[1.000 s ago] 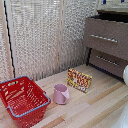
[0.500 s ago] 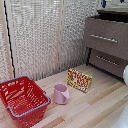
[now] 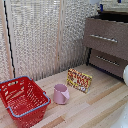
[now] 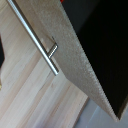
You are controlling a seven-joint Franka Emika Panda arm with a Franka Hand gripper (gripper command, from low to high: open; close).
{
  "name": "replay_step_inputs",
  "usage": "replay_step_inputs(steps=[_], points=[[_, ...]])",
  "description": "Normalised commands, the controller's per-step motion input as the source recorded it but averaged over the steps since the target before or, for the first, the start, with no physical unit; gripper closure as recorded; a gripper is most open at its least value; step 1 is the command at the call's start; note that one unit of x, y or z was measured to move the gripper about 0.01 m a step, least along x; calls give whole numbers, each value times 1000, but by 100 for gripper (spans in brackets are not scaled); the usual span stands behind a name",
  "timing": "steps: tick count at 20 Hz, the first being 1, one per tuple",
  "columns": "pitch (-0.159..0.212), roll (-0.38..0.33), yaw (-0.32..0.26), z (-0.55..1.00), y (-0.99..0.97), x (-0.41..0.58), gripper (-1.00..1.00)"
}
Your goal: Transport the gripper mindfully toward the orange-red bowl and clasp it to elevate with ease. Ensure your robot's arm aligns efficiently with the top drawer's opening. Carefully slide the orange-red bowl into the designated spot with precision. After confirmation, withdraw the gripper gently. Close the drawer smoothly by transitioning the gripper to its handle.
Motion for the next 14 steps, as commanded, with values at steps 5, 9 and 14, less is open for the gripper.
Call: replay_step_inputs(steps=[5, 9, 14], points=[[156, -375, 69, -111, 148, 26, -100], [176, -375, 102, -65, 94, -40, -100], [167, -375, 110, -103, 125, -29, -100]])
